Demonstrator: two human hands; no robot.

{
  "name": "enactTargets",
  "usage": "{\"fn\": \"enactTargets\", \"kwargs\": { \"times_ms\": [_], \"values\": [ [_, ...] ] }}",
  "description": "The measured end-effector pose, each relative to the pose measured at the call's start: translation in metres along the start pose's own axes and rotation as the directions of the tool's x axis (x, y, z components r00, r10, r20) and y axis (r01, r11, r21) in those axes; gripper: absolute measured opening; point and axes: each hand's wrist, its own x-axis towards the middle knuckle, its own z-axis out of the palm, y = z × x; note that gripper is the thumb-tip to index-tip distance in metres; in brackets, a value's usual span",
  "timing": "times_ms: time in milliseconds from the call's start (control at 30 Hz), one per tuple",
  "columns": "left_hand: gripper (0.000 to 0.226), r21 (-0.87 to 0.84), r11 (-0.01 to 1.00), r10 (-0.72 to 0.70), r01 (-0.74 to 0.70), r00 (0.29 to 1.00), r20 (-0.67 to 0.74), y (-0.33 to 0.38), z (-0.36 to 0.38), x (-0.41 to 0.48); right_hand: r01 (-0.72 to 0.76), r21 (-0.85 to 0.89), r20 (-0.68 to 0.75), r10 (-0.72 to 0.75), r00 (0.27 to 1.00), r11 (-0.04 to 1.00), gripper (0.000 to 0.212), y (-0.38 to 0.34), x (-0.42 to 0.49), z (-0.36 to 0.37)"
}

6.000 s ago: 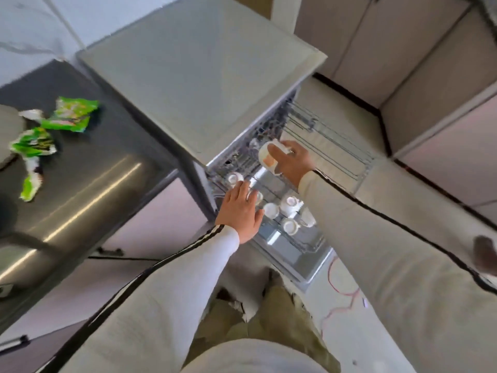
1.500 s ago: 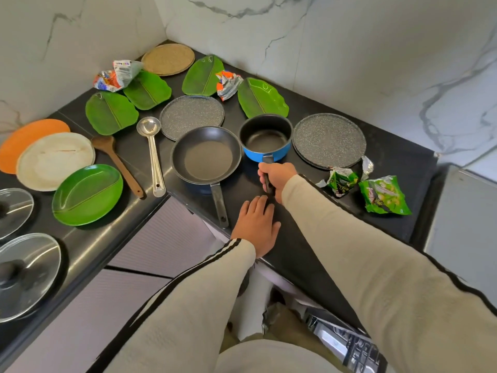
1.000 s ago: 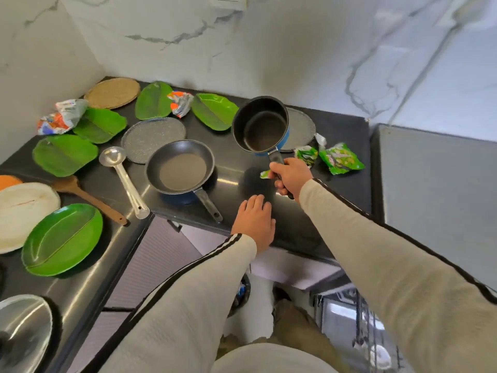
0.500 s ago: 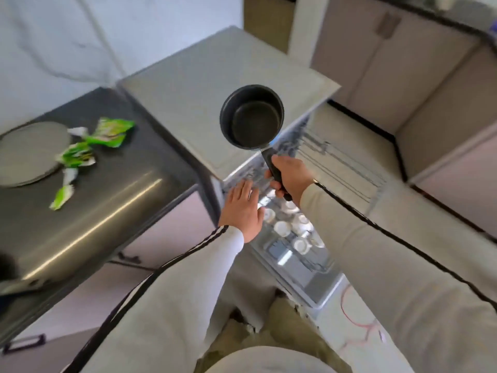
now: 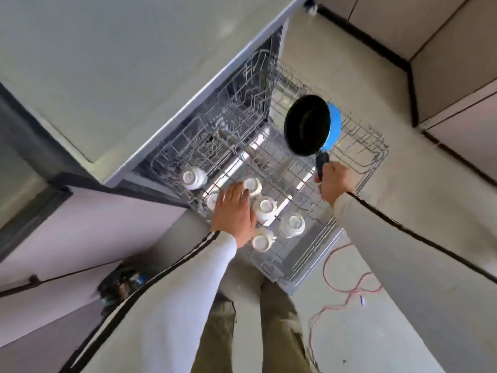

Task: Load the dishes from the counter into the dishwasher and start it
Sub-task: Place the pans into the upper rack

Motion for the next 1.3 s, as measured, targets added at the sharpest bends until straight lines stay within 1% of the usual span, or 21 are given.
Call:
{"fn": "enactTargets", "kwargs": {
  "times_ms": [33,67,133,200,367,433,500,567,633,733,867,900,1000,1033,1200,1300],
  "values": [
    [0.063,0.013,1.000,-0.009,0.009,1.000,0.001,-0.004,0.008,0.005,0.093,-0.166,-0.038,-0.100,0.994,0.982,0.036,0.006,0.012,0.004],
    [0.064,0.018,1.000,-0.016,0.016,1.000,0.004,-0.008,0.016,0.009,0.158,-0.294,-0.062,-0.183,0.981,0.943,0.036,0.013,0.019,0.007],
    [0.064,0.015,0.999,-0.037,0.036,0.999,0.008,-0.014,0.029,0.012,0.222,-0.421,-0.084,-0.281,0.956,0.880,0.038,0.026,0.025,0.012],
    [0.064,0.020,0.999,-0.048,0.047,0.999,0.012,-0.017,0.038,0.013,0.245,-0.472,-0.080,-0.318,0.945,0.847,0.041,0.040,0.026,0.017],
    [0.064,0.016,0.997,-0.079,0.080,0.997,-0.011,-0.015,0.045,0.018,0.302,-0.511,0.007,-0.348,0.938,0.805,0.044,0.062,0.042,0.029],
    [0.064,0.021,0.997,-0.078,0.078,0.997,-0.023,-0.015,0.047,0.018,0.367,-0.550,0.053,-0.407,0.912,0.750,0.045,0.061,0.051,0.029],
    [0.063,0.020,0.996,-0.083,0.084,0.996,-0.033,-0.015,0.048,0.017,0.452,-0.579,0.109,-0.485,0.868,0.679,0.045,0.058,0.062,0.027],
    [0.062,0.017,0.995,-0.093,0.094,0.995,-0.041,-0.015,0.048,0.017,0.523,-0.588,0.147,-0.554,0.819,0.617,0.046,0.051,0.073,0.023],
    [0.062,0.021,0.995,-0.097,0.098,0.995,-0.033,-0.014,0.048,0.018,0.558,-0.591,0.147,-0.602,0.785,0.583,0.046,0.043,0.085,0.019],
    [0.065,0.041,0.994,-0.102,0.103,0.994,-0.025,-0.014,0.050,0.018,0.578,-0.592,0.161,-0.620,0.768,0.562,0.047,0.029,0.105,0.018],
    [0.065,0.047,0.991,-0.123,0.125,0.992,-0.041,-0.014,0.050,0.020,0.592,-0.595,0.205,-0.609,0.766,0.544,0.051,-0.001,0.137,0.045],
    [0.064,0.045,0.990,-0.130,0.133,0.990,-0.050,-0.013,0.050,0.021,0.591,-0.595,0.211,-0.603,0.769,0.545,0.052,-0.005,0.144,0.053],
    [0.063,0.032,0.988,-0.147,0.149,0.987,-0.070,-0.012,0.049,0.024,0.558,-0.569,0.187,-0.566,0.803,0.604,0.054,-0.002,0.164,0.068],
    [0.063,0.033,0.988,-0.149,0.152,0.986,-0.076,-0.012,0.050,0.024,0.556,-0.563,0.174,-0.570,0.803,0.611,0.054,0.002,0.167,0.070],
    [0.063,0.019,0.990,-0.137,0.139,0.987,-0.083,-0.014,0.052,0.021,0.583,-0.538,0.076,-0.654,0.753,0.609,0.051,0.012,0.163,0.075],
    [0.063,0.024,0.990,-0.138,0.140,0.988,-0.073,-0.013,0.050,0.019,0.624,-0.446,0.055,-0.676,0.735,0.642,0.051,0.003,0.155,0.079]
  ]
}}
